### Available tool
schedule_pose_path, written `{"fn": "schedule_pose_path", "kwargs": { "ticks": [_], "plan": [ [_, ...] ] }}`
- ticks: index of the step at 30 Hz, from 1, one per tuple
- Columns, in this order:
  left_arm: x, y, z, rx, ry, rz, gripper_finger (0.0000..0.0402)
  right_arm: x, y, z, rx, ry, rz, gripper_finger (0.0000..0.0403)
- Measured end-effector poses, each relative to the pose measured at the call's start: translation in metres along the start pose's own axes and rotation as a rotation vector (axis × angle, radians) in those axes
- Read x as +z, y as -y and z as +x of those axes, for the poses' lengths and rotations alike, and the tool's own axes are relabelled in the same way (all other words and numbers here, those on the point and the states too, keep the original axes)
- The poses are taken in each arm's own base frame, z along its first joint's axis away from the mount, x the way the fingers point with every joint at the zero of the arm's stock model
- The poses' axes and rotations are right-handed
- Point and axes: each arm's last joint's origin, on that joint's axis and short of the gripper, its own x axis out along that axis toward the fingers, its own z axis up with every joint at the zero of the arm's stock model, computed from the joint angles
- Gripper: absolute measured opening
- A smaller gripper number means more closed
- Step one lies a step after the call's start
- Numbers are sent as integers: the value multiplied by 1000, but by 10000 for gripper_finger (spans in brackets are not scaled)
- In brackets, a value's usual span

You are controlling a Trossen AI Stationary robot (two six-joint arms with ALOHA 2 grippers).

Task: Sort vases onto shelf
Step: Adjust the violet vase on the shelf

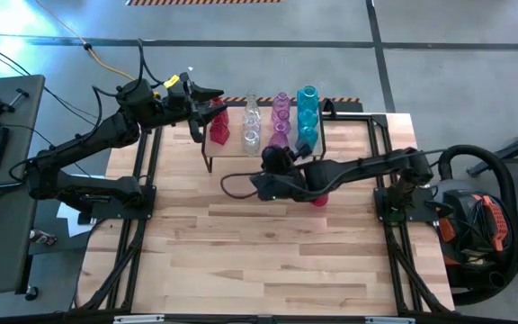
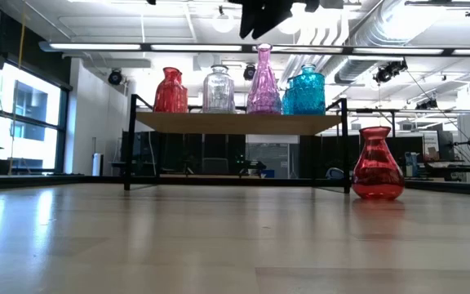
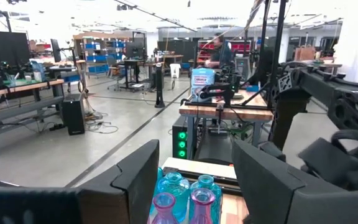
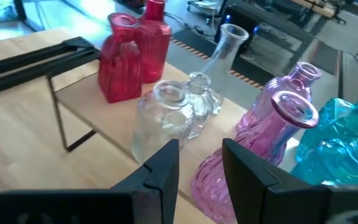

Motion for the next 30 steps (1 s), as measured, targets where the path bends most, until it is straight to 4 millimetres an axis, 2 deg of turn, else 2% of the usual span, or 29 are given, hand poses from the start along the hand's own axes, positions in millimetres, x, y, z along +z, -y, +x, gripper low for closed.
{"fn": "schedule_pose_path", "kwargs": {
  "ticks": [15,30],
  "plan": [
    [0,0,0,0,0,0,194,8,13,27,-5,-55,71,105],
    [0,0,0,0,0,0,194,11,20,37,-24,-71,84,105]
  ]
}}
